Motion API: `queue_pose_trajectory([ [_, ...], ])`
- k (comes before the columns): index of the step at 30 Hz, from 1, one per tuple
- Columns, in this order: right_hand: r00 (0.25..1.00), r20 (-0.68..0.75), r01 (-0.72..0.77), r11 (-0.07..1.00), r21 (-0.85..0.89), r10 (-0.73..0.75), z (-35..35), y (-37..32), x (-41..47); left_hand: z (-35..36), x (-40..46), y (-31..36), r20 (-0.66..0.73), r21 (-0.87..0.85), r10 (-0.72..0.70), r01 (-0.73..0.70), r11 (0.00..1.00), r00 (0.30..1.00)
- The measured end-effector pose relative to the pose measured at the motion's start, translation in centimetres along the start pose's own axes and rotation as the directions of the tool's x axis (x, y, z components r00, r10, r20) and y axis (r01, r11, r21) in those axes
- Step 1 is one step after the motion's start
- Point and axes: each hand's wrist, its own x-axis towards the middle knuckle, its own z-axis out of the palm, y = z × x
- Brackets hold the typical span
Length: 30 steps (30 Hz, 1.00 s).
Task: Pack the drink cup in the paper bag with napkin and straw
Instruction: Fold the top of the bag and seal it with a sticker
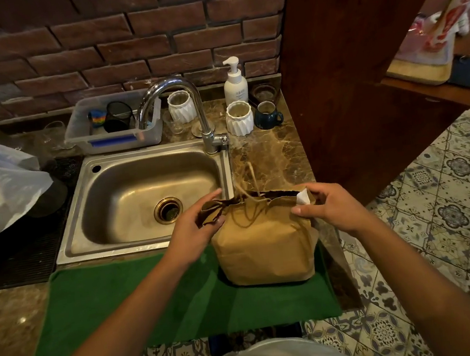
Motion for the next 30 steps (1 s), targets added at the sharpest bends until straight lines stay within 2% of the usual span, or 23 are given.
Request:
queue_pose_trajectory([
  [5,0.999,-0.050,0.008,0.996,0.085,-0.003,1.0,0.3,-0.1,-0.2,-0.3,0.0,0.031,-0.062,-0.034,0.036,0.997,0.999],
  [11,0.993,0.115,-0.051,0.984,0.172,0.031,-0.1,-0.2,-0.4,-0.3,-0.4,0.1,0.009,-0.178,-0.102,0.102,0.979,0.995],
  [14,0.994,0.031,-0.106,0.971,0.214,0.102,0.3,0.4,-0.4,0.1,-0.6,0.5,-0.002,-0.190,-0.133,0.130,0.973,0.991],
  [16,0.986,-0.057,-0.136,0.951,0.279,0.158,0.7,1.3,-0.6,0.7,-1.2,0.7,0.074,-0.132,-0.155,0.164,0.978,0.985],
  [18,0.977,-0.084,-0.158,0.927,0.341,0.197,1.1,2.0,-0.8,1.2,-1.5,0.1,0.130,-0.071,-0.166,0.176,0.982,0.978],
  [24,0.976,-0.056,-0.166,0.887,0.431,0.210,2.0,2.3,-1.5,1.0,-1.1,-0.4,0.121,-0.083,-0.142,0.153,0.985,0.982],
  [30,0.982,-0.010,-0.163,0.863,0.478,0.191,1.9,2.3,-2.1,0.4,-0.9,0.2,0.132,-0.269,-0.130,0.162,0.949,0.983],
])
